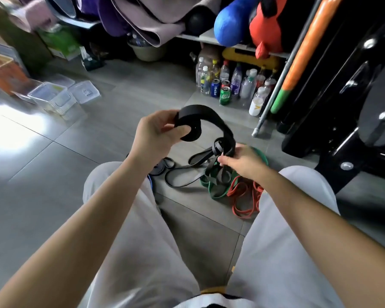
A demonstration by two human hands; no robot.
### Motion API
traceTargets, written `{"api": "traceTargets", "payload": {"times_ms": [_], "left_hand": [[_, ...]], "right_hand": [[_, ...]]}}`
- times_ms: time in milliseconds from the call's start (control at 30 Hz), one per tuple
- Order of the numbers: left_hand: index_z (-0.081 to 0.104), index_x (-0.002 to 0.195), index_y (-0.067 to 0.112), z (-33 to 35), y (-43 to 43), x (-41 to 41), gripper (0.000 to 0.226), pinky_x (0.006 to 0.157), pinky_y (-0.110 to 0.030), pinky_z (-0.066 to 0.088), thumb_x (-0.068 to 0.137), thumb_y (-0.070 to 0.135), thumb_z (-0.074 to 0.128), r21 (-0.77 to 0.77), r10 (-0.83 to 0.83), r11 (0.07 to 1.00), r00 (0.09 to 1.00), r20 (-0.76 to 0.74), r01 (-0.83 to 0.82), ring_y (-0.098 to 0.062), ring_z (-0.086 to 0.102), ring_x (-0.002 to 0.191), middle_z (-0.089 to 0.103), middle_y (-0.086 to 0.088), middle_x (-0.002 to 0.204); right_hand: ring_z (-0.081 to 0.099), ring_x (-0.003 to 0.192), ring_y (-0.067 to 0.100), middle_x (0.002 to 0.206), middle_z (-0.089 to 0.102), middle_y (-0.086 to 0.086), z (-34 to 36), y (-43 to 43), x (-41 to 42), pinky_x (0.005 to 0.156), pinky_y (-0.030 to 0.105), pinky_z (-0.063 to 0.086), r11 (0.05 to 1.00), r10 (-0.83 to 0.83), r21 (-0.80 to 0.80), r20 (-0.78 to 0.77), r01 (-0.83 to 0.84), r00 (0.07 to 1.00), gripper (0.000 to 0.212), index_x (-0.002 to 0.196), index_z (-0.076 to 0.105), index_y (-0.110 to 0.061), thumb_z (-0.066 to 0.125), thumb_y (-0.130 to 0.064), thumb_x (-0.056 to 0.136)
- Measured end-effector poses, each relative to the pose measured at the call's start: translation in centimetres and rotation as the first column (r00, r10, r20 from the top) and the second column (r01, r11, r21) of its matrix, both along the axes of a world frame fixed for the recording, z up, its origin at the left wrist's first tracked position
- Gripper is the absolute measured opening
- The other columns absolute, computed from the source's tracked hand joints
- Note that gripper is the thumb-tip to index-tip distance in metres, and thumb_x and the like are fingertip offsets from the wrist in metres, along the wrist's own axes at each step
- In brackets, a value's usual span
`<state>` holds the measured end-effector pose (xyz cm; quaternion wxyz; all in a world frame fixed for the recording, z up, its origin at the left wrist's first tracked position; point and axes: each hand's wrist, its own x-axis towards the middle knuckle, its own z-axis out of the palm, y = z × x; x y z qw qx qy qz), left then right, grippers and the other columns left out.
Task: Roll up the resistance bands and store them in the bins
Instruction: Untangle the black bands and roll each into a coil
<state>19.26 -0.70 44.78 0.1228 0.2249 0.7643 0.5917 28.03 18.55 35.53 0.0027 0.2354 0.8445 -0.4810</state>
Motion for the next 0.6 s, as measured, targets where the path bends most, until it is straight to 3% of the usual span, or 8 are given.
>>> {"api": "traceTargets", "payload": {"times_ms": [67,133,200,267,333,400,500,600], "left_hand": [[0.067,0.092,0.028,-0.1,0.2,-0.2,0.026,0.079,-0.028,0.053,0.079,0.005,0.070,-0.122,-0.014,0.992,0.996,-0.083,0.004,-0.010,0.067,0.078,0.069,0.010,0.080],[0.068,0.096,0.023,-0.4,0.4,-0.2,0.021,0.079,-0.030,0.053,0.079,0.010,0.070,-0.219,-0.029,0.976,0.992,-0.119,0.002,-0.015,0.067,0.080,0.070,0.003,0.080],[0.070,0.098,0.018,-0.6,0.6,-0.2,0.020,0.072,-0.030,0.053,0.080,0.012,0.071,-0.241,-0.011,0.970,0.993,-0.121,-0.019,-0.020,0.069,0.080,0.072,-0.006,0.083],[0.070,0.100,0.017,-0.6,0.8,-0.4,0.020,0.064,-0.025,0.050,0.080,0.014,0.071,-0.252,0.013,0.967,0.992,-0.127,-0.045,-0.014,0.067,0.070,0.071,-0.006,0.081],[0.069,0.101,0.019,-0.4,0.7,-0.7,0.020,0.049,-0.016,0.041,0.081,0.015,0.070,-0.277,0.021,0.959,0.992,-0.125,-0.055,-0.001,0.055,0.053,0.067,0.003,0.072],[0.069,0.101,0.021,-0.3,0.6,-0.8,0.020,0.044,-0.012,0.036,0.081,0.016,0.071,-0.300,0.024,0.952,0.993,-0.119,-0.058,0.000,0.050,0.051,0.062,0.008,0.069],[0.069,0.102,0.019,-0.4,0.1,-1.0,0.021,0.051,-0.018,0.038,0.080,0.018,0.071,-0.320,0.040,0.944,0.991,-0.130,-0.080,-0.006,0.057,0.061,0.065,0.002,0.075],[0.069,0.101,0.020,-0.8,-0.7,-1.3,0.022,0.061,-0.023,0.045,0.080,0.018,0.072,-0.320,0.073,0.940,0.986,-0.151,-0.119,-0.020,0.066,0.076,0.070,-0.006,0.082]], "right_hand": [[0.064,0.064,0.016,0.073,0.066,0.008,2.8,0.0,-0.7,0.065,0.030,0.056,0.981,-0.102,-0.178,-0.097,0.083,0.990,0.019,0.095,0.059,-0.001,0.065,-0.017,0.088],[0.063,0.059,0.016,0.068,0.063,0.006,5.7,0.0,-1.2,0.063,0.032,0.058,0.949,-0.147,-0.304,-0.187,0.085,0.971,0.011,0.089,0.051,-0.012,0.060,-0.018,0.091],[0.060,0.054,0.016,0.064,0.059,0.004,8.5,-0.3,-1.3,0.062,0.035,0.057,0.930,-0.155,-0.365,-0.278,0.045,0.948,0.009,0.086,0.050,-0.017,0.055,-0.019,0.094],[0.054,0.050,0.015,0.061,0.054,0.003,11.0,-0.6,-1.6,0.054,0.031,0.055,0.891,-0.187,-0.454,-0.371,-0.002,0.910,0.012,0.085,0.051,-0.015,0.050,-0.019,0.097],[0.049,0.050,0.013,0.059,0.050,0.001,12.8,-0.6,-2.0,0.049,0.028,0.051,0.895,-0.190,-0.445,-0.461,-0.041,0.867,0.015,0.085,0.051,-0.014,0.046,-0.018,0.099],[0.045,0.053,0.012,0.062,0.046,0.000,13.4,-0.3,-2.5,0.053,0.029,0.049,0.930,-0.146,-0.363,-0.513,-0.060,0.846,0.015,0.086,0.052,-0.015,0.045,-0.018,0.099],[0.044,0.057,0.011,0.065,0.044,0.001,12.3,0.2,-2.3,0.064,0.035,0.050,0.956,-0.105,-0.291,-0.480,-0.045,0.871,0.016,0.086,0.055,-0.017,0.046,-0.015,0.098],[0.041,0.058,0.012,0.065,0.041,0.001,10.5,0.4,-1.5,0.063,0.032,0.046,0.945,-0.121,-0.325,-0.431,-0.029,0.894,0.017,0.085,0.056,-0.018,0.046,-0.014,0.098]]}}
